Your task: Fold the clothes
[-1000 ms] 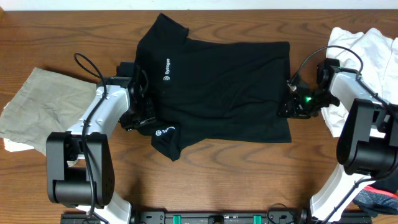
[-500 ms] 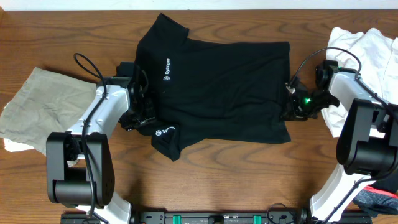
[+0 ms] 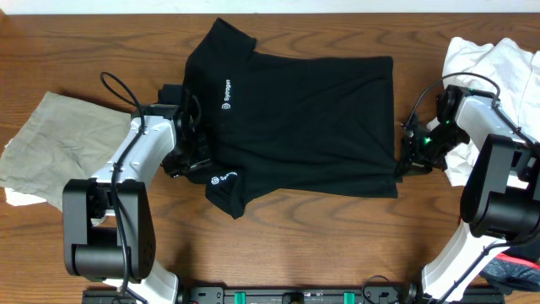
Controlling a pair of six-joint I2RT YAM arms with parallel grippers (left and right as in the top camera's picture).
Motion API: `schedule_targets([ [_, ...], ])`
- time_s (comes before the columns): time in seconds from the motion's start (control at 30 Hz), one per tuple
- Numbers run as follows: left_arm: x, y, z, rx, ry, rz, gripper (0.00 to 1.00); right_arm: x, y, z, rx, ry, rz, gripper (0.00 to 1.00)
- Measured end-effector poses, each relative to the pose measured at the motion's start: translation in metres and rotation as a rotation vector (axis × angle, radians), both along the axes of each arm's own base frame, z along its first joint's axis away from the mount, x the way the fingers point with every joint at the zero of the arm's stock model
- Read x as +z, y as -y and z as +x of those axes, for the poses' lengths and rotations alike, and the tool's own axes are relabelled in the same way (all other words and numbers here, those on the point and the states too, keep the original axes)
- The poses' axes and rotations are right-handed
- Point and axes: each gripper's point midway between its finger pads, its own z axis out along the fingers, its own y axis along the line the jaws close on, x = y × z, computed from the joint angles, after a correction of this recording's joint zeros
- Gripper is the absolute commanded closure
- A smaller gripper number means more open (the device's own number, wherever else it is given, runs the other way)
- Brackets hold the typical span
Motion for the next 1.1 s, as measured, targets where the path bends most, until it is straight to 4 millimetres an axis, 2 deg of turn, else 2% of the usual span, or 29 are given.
schedule_targets([
  [0.07,0.000,0.000,0.000,0.000,0.000,0.000,0.46,0.001,0.000,-0.002,-0.003,-0.010,-0.003,0.96],
  [0.13,0.000,0.000,0.000,0.000,0.000,0.000,0.46,0.005,-0.001,-0.012,-0.005,-0.059,0.002,0.96],
  [0.3,0.000,0.000,0.000,0.000,0.000,0.000,0.46,0.028,-0.008,-0.057,-0.002,-0.273,0.030,0.94],
  [0.37,0.000,0.000,0.000,-0.001,0.001,0.000,0.46,0.034,-0.008,-0.068,0.004,-0.329,0.028,0.94],
  [0.5,0.000,0.000,0.000,0.000,0.001,0.000,0.46,0.034,-0.005,-0.069,0.004,-0.334,0.011,0.90],
  [0.67,0.000,0.000,-0.002,0.000,-0.009,0.001,0.46,0.030,-0.001,-0.067,0.004,-0.321,-0.019,0.89],
  [0.9,0.000,-0.001,-0.010,-0.001,-0.043,0.003,0.45,0.025,0.020,-0.070,-0.027,-0.355,-0.166,0.90],
  [1.0,0.000,0.000,-0.014,-0.015,-0.058,-0.001,0.45,0.021,0.024,-0.066,-0.040,-0.338,-0.199,0.88],
  [1.1,0.002,0.003,-0.015,-0.025,-0.055,-0.019,0.41,0.017,0.020,-0.058,-0.044,-0.297,-0.168,0.88],
])
